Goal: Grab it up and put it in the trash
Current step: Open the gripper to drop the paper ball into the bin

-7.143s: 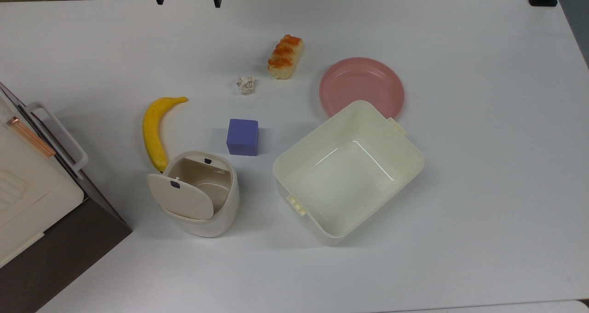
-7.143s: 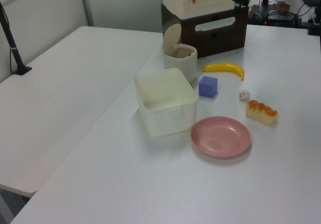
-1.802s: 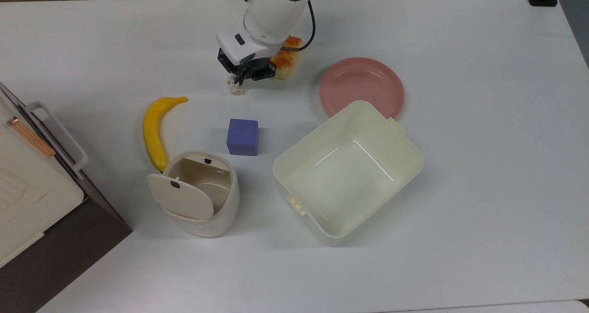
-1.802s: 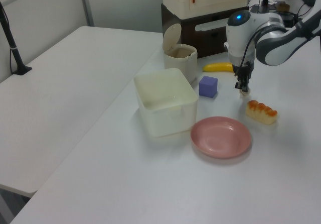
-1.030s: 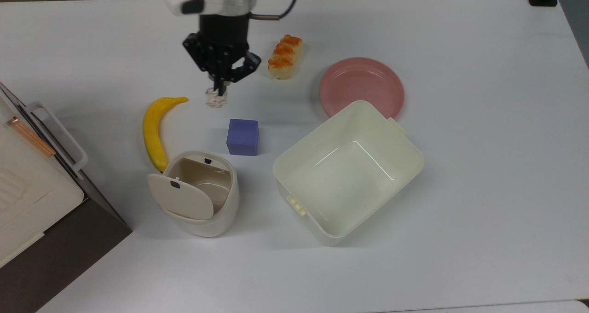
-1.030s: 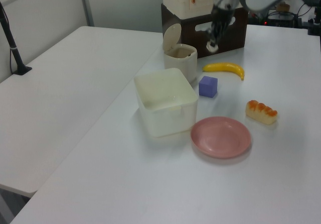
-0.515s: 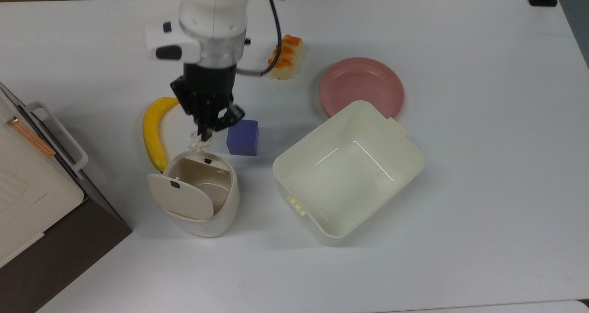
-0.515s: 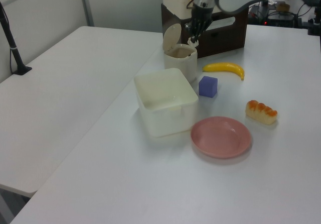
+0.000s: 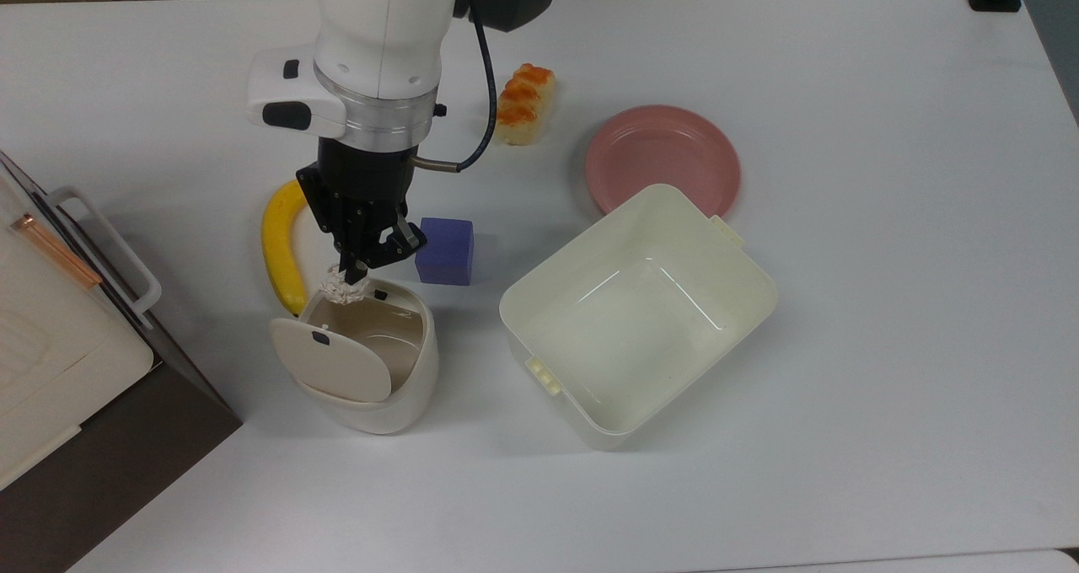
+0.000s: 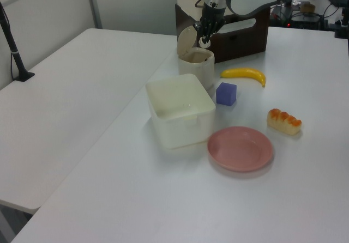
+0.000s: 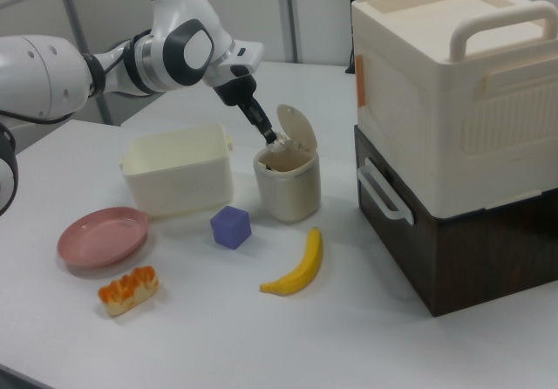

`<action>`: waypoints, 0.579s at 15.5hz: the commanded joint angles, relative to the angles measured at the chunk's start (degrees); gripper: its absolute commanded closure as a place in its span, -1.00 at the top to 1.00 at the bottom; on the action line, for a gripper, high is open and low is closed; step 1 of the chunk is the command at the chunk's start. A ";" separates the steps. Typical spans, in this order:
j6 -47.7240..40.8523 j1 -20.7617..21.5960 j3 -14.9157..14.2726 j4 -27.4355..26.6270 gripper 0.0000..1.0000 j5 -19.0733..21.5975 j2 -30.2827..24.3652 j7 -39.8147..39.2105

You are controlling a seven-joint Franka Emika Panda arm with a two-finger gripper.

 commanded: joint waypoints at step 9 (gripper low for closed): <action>1.69 0.65 0.16 2.41 -0.36 -6.64 4.23 9.04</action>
